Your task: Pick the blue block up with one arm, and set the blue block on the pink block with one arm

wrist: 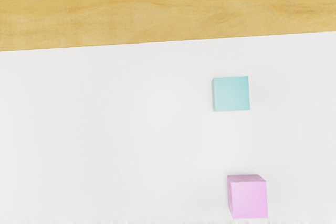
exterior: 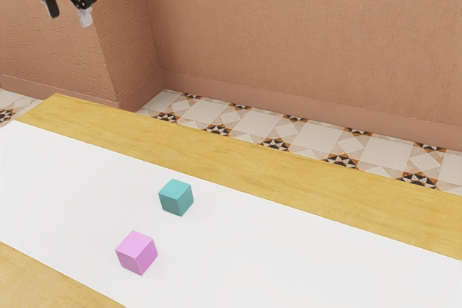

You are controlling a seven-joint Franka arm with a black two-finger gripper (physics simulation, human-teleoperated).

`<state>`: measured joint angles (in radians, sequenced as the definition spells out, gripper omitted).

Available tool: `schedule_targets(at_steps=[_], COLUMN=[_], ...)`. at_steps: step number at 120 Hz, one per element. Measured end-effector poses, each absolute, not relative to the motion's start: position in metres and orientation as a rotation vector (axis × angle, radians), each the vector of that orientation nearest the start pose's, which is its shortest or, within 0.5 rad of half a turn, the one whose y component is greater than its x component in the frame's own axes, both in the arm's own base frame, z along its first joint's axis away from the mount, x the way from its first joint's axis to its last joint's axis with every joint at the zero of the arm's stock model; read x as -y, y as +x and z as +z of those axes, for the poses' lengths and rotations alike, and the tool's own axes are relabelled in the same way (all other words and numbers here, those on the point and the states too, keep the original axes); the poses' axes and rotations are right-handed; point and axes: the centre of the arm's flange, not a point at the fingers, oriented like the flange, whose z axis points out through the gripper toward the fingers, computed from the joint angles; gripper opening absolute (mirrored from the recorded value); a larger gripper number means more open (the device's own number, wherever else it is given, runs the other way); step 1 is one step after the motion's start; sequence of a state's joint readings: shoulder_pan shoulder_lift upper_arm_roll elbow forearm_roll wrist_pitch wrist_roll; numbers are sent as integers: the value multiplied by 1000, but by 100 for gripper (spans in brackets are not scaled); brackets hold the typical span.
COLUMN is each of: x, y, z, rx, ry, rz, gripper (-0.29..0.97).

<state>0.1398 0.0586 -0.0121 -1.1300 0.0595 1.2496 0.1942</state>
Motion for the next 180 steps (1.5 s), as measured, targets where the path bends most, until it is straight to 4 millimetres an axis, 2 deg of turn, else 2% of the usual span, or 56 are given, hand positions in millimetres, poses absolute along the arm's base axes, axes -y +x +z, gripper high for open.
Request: schedule_targets(at_steps=[12,26,32,39,46,52,62,70,78,84,90,94,105,111,119,127,135,142,152,163,171,180], x=[-72,-84,-88,-88,-84,-80,-74,-61,-34,-24,-29,-36,-63,-69,-68,-63,-55,-53,-51,-34,-31,-31], y=[519,515,520,528,539,546,559,579,608,620,628,635,655,653,646,625,588,576,577,588,593,594], z=[757,756,735,684,640,625,613,583,544,531,523,510,454,437,414,387,386,382,382,359,342,332], rx=[-75,-38,-32,-77,-203,-306,-483,-676,-929,-1066,-1156,-1211,-1350,-1431,-1543,-1643,-1712,-1761,-1822,-1927,-1973,-2006], ry=[-3076,-3080,-3095,-3112,-3137,-3139,-3085,-3018,-2979,-2941,-2892,-2857,-2806,-2775,-2736,-2691,-2628,-2575,-2490,-2422,-2406,-2398], rz=[-53,-40,37,152,165,124,62,41,5,-45,-81,-76,-10,14,29,36,-4,-46,-111,-141,-155,-177], gripper=[68,68,68,68,68,68,68,68,68,68,68,68,68,68,68,68,68,68,68,68,68,68])
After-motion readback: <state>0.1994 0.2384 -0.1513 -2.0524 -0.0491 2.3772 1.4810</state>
